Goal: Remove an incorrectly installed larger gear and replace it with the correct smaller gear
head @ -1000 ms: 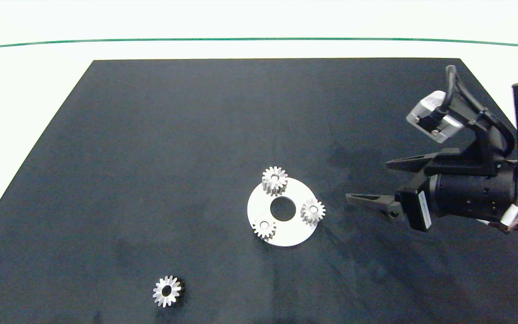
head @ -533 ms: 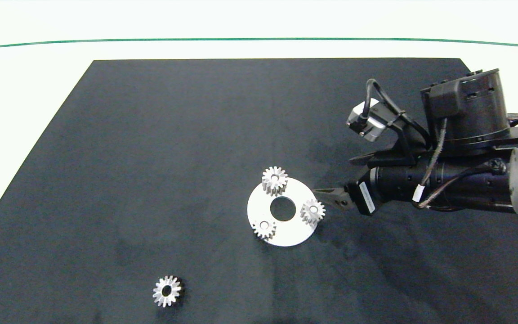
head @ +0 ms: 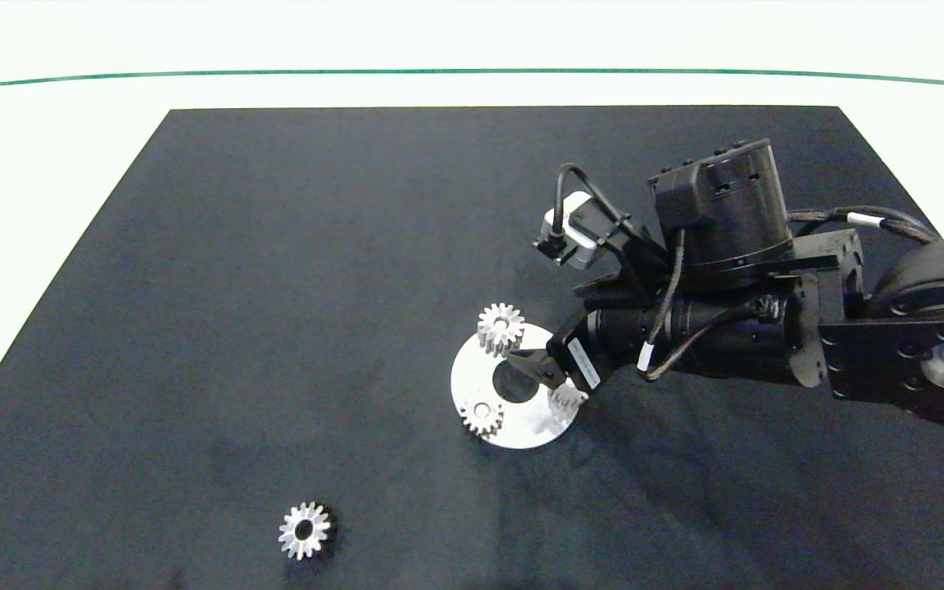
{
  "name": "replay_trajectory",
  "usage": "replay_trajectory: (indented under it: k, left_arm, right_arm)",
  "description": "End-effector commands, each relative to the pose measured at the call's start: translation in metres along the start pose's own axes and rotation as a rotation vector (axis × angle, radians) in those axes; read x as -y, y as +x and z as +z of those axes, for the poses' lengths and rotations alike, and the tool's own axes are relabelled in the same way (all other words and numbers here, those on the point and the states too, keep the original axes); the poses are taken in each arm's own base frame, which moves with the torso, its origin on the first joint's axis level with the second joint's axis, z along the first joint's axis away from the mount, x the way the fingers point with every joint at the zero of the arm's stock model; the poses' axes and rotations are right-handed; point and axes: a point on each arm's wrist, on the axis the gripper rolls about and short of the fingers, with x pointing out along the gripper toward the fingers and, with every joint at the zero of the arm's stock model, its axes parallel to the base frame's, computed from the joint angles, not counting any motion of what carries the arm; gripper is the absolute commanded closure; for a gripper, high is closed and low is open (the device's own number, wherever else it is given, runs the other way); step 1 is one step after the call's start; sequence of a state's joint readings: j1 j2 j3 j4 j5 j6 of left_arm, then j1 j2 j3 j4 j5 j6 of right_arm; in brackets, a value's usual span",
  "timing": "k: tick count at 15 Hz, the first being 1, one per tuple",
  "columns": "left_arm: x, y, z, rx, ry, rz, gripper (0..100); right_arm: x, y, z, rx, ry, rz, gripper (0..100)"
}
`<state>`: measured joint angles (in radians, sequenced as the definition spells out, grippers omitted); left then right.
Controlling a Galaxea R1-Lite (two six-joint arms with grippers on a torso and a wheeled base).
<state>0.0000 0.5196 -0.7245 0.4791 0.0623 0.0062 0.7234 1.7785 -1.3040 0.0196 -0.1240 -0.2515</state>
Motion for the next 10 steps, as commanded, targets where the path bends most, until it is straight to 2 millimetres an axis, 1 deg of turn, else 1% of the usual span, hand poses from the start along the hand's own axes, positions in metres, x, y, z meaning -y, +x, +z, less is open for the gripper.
replay_trajectory:
  k: [1,3,5,8,10]
  left_arm:
    - [0.000,-0.001,-0.001,0.000,0.000,0.001,0]
    - [0.000,0.000,-0.001,-0.002,-0.003,0.001,0]
    - [0.000,-0.001,-0.002,0.000,-0.003,-0.001,0]
    - [0.000,-0.001,-0.002,0.000,-0.003,-0.001,0]
    - [0.000,-0.001,-0.002,0.000,-0.003,-0.001,0]
  right_arm:
    - [-0.008,0.021,0.003,-0.011,-0.009,0.008,0]
    - [-0.008,0.030,0.005,-0.014,-0.006,-0.004,0]
    - [-0.008,0.032,0.007,-0.009,-0.006,-0.010,0]
    - [-0.010,0.041,0.003,-0.030,-0.007,-0.005,0]
    - [-0.010,0.042,0.003,-0.030,-0.007,-0.004,0]
